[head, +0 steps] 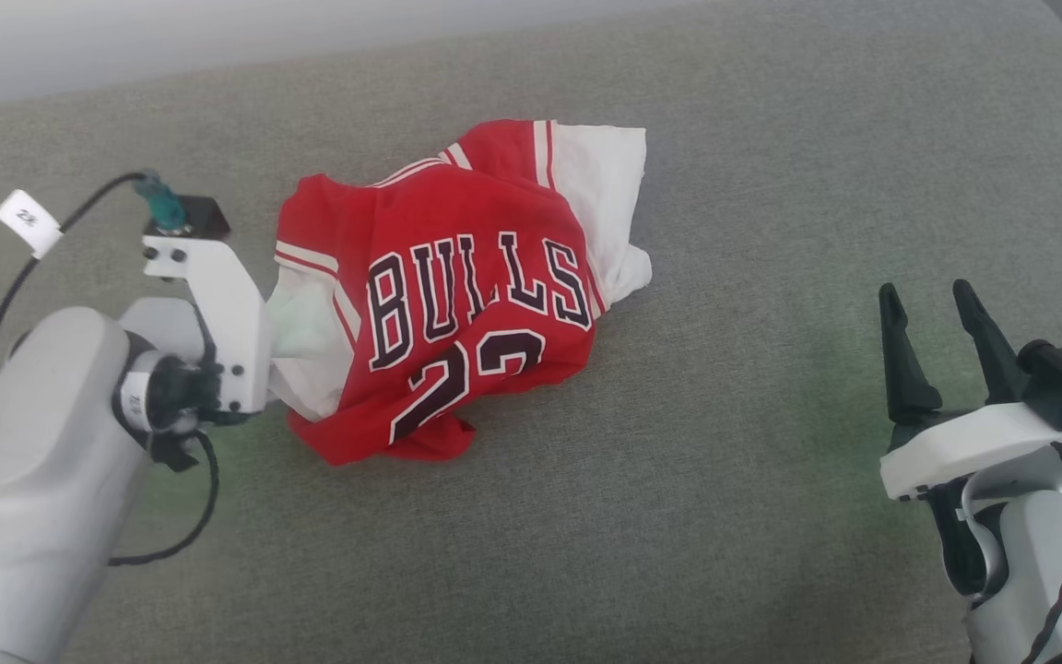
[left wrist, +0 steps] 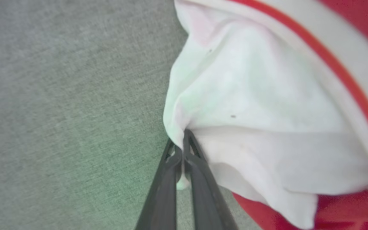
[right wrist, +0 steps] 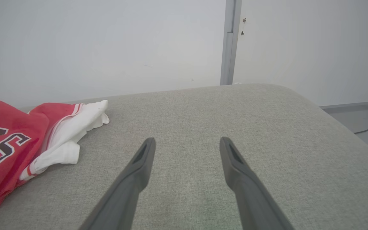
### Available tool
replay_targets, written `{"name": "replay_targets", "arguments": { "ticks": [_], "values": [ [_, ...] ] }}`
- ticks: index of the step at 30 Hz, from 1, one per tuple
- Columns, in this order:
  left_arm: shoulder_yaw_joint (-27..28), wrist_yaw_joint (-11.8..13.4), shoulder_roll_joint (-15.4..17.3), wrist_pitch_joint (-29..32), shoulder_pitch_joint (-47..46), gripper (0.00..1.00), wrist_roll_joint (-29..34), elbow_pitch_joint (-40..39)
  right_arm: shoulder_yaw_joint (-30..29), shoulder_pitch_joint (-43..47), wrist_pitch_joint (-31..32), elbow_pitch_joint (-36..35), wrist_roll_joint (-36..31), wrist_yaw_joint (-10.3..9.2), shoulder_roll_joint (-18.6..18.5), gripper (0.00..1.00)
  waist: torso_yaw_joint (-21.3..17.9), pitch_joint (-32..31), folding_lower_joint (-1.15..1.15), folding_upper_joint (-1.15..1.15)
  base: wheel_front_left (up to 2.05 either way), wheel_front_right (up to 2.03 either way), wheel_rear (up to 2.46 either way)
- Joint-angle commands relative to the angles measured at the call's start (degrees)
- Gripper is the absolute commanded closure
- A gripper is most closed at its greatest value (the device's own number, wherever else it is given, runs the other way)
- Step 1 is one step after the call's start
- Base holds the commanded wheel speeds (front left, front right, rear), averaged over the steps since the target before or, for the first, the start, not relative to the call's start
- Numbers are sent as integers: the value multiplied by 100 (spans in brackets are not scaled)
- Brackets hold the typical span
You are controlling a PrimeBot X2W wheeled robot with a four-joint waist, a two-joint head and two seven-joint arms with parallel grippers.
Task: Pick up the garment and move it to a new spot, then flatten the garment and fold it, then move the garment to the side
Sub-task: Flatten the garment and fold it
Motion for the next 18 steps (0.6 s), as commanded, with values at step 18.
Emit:
{"name": "replay_targets", "arguments": {
  "ticks": [18],
  "values": [
    [562, 400, 1303, -358, 609, 100, 75, -974, -234, 141, 45, -144, -77, -2, -13, 0, 398, -128, 0, 0, 0, 0, 0]
  ]
}}
